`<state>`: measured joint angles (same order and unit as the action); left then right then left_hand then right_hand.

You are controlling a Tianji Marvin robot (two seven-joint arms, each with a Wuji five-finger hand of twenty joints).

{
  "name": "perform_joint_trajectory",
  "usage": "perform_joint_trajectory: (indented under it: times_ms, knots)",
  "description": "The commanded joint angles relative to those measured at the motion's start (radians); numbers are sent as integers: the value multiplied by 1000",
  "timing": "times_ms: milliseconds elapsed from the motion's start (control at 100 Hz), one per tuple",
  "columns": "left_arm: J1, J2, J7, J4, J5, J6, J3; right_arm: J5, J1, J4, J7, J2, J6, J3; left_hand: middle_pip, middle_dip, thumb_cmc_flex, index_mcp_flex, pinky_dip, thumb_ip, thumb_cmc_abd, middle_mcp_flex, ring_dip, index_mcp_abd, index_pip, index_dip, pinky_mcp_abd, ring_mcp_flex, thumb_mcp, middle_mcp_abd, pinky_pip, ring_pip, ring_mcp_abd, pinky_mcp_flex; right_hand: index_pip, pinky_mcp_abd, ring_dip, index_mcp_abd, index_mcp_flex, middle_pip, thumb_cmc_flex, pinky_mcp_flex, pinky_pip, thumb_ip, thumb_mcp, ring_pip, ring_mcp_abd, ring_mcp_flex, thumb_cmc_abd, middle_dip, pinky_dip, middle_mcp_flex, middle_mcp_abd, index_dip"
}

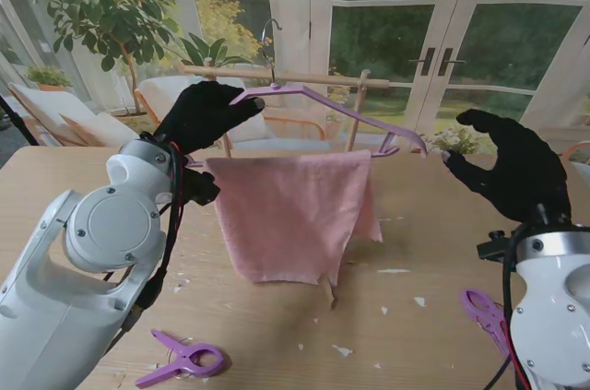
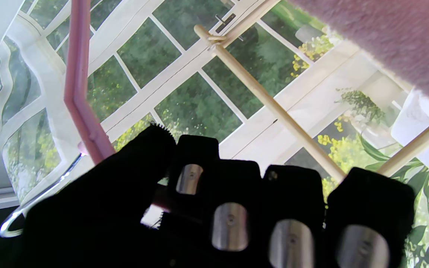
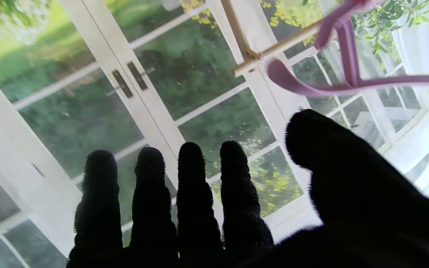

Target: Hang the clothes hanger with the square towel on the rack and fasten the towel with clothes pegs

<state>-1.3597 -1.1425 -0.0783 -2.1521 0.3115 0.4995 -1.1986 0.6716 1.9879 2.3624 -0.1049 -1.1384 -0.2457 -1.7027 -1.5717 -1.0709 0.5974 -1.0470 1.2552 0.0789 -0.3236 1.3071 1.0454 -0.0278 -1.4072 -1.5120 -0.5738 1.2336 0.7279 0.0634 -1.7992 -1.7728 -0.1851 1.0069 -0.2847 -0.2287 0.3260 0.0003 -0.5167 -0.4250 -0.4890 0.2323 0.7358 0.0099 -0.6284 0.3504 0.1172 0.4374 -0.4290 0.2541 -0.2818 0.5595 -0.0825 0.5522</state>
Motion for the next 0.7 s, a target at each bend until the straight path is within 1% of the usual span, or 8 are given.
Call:
perform_joint_trajectory:
  times_ms: [0, 50, 70, 140, 270, 430, 590, 690]
  knots:
    - [7, 0, -18, -31, -27, 9, -14, -11, 70, 20, 7, -14, 22, -15, -100, -12, -27, -82, 46, -33, 47, 28, 24, -46, -42, -45, 1, 31, -11, -138, -295, -138, 84, 45, 1, 50, -44, -59, -10, 46, -47, -6, -50, 24, -94, -37, -60, 19, -33, -18, -316, 18, 40, -38]
    - [7, 2, -27, -40, -38, 14, -20, -19, 107, 12, -10, -19, 37, -26, -101, -12, -27, -83, 47, -33, 46, 28, 25, -46, -41, -46, -1, 31, -12, -137, -295, -138, 84, 45, -9, 58, -57, -74, -17, 59, -41, -4, -59, 20, -217, -40, -67, 23, -63, -22, -305, 31, 50, -55]
    - [7, 3, -29, -43, -41, 15, -23, -24, 122, 9, -11, -20, 46, -31, -101, -12, -28, -83, 47, -33, 44, 28, 25, -45, -41, -46, -1, 31, -13, -137, -295, -138, 84, 45, -12, 63, -61, -83, -14, 62, -37, -5, -63, 1, -257, -40, -69, 21, -70, -22, -301, 32, 59, -60]
    - [7, 3, -34, -53, -55, 22, -28, -47, 166, -3, -2, -19, 79, -40, -101, -11, -26, -85, 47, -35, 41, 28, 25, -46, -41, -47, -2, 31, -11, -137, -295, -138, 85, 45, -18, 68, -61, -120, 7, 58, -36, -24, -75, -24, -285, -41, -74, -3, -76, -19, -298, 11, 88, -62]
    - [7, 5, -45, -64, -75, 26, -37, -98, 171, -110, 21, -11, 184, -15, -101, -11, -26, -85, 48, -36, 39, 28, 25, -46, -40, -48, -2, 31, -10, -137, -295, -138, 85, 45, -9, 94, -52, -136, 102, 35, 16, -56, -90, -49, -206, -43, -85, -68, -97, -6, -311, -85, 117, -52]
    - [8, 9, -60, -66, -77, 36, -43, -160, 149, -227, 42, -1, 286, 54, -102, -10, -27, -85, 48, -35, 38, 28, 25, -46, -39, -49, -2, 31, -10, -137, -295, -138, 84, 45, 21, 99, -45, -86, 197, 17, 101, -91, -114, -74, -113, -60, -98, -128, -133, -1, -340, -189, 136, -28]
    - [7, 11, -69, -69, -84, 45, -49, -140, 131, -293, 45, 6, 316, 102, -102, -10, -26, -85, 47, -35, 41, 28, 25, -46, -39, -50, -1, 31, -12, -137, -295, -138, 85, 45, 49, 94, -34, -27, 237, -4, 151, -98, -124, -93, -53, -66, -102, -150, -130, 2, -380, -240, 129, -5]
    - [3, 12, -71, -71, -86, 47, -60, -49, 104, -354, -14, 6, 307, 150, -102, -10, -24, -85, 47, -35, 39, 28, 25, -46, -39, -50, 0, 31, -13, -137, -295, -138, 85, 45, 91, 82, -22, 21, 322, -31, 185, -96, -127, -95, -7, -57, -95, -175, -106, 10, -414, -329, 112, 20]
